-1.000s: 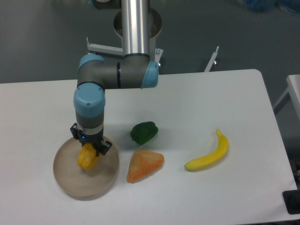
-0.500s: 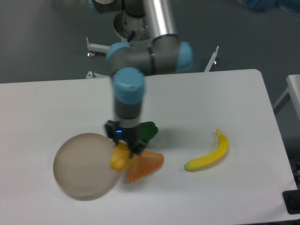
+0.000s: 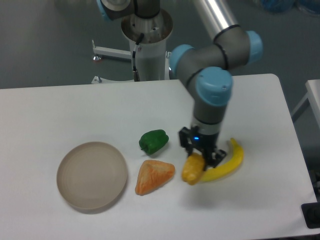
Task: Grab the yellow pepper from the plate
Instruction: 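Lift the yellow pepper and carry it over beside the banana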
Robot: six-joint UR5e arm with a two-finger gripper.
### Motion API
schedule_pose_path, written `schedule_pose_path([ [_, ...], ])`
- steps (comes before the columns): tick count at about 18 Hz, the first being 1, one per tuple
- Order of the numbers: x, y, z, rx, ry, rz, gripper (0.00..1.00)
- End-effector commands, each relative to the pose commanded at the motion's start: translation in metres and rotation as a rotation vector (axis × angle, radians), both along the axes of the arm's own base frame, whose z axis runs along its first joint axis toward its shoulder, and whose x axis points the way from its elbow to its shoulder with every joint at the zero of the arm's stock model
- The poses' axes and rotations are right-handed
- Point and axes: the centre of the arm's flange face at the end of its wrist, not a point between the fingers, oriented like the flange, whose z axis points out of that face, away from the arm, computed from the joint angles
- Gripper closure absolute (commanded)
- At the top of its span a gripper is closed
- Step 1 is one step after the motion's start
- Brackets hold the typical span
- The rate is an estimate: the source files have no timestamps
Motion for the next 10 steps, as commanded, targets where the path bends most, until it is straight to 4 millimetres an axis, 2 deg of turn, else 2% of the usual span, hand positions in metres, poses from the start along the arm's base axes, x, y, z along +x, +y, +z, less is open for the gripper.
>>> schedule_pose_path([
  [3,-0.008,-0.001,-0.006,-0.001,-0.001,0.008,0.53],
  [10,-0.026,-0.009,0.004,0.013,0.016,0.028,0.52],
])
